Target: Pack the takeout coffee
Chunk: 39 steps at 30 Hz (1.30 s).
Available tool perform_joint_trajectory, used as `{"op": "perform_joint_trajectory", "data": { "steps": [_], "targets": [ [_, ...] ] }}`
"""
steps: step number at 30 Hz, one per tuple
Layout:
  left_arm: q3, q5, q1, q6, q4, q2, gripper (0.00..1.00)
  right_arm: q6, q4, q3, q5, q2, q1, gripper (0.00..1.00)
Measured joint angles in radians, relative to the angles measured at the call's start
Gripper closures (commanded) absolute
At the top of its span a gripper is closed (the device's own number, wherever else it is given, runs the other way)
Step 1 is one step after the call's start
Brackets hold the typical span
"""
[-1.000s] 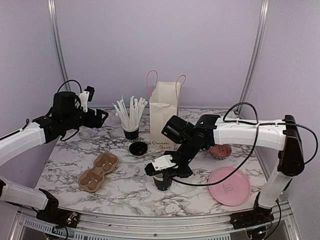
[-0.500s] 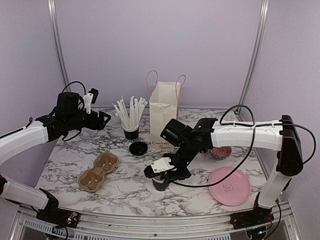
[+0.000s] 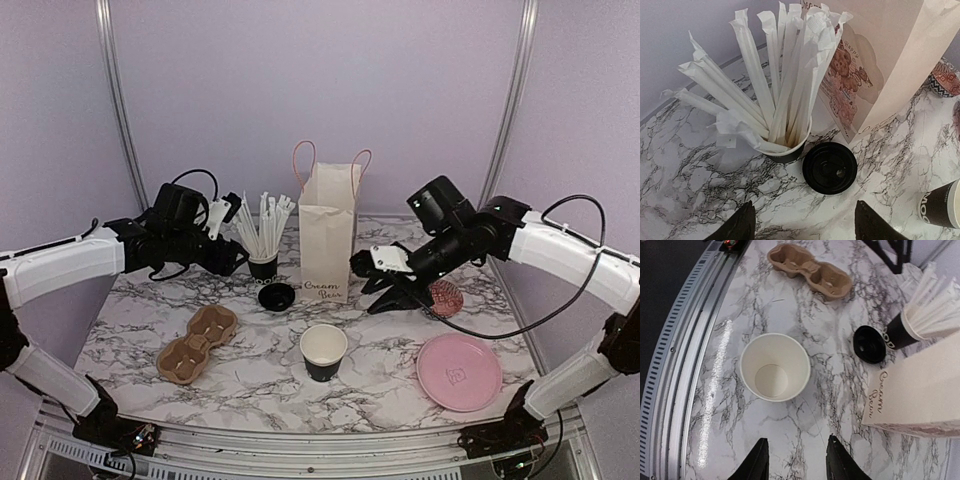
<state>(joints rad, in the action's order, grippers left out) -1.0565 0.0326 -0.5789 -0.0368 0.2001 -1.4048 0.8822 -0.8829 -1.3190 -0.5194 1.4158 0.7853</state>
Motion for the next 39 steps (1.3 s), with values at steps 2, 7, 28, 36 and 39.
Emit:
{"op": "perform_joint_trajectory", "data": {
  "steps": [2, 7, 28, 36, 39],
  "targets": [
    [-0.038, -0.007, -0.018, -0.007, 0.029, -0.037, 0.44, -0.026, 0.051, 0.066, -0.032, -0.073, -0.121, 0.62],
    [-0.195, -0.006, -0.044, -0.023, 0.127, -0.198, 0.52, -0.150, 0.250, 0.356, -0.092, -0.235, -0.369, 0.62],
    [-0.337, -0.050, -0.188, -0.174, 0.241, -0.518, 0.43, -0.305, 0.538, 0.546, -0.127, -0.288, -0.528, 0.63],
    [-0.447, -0.079, -0.192, -0.213, 0.247, -0.639, 0.55, -0.293, 0.538, 0.546, -0.126, -0.288, -0.528, 0.62],
    [-0.450, -0.084, -0.192, -0.214, 0.257, -0.664, 0.60, -0.286, 0.538, 0.550, -0.126, -0.288, -0.528, 0.63]
  ]
}}
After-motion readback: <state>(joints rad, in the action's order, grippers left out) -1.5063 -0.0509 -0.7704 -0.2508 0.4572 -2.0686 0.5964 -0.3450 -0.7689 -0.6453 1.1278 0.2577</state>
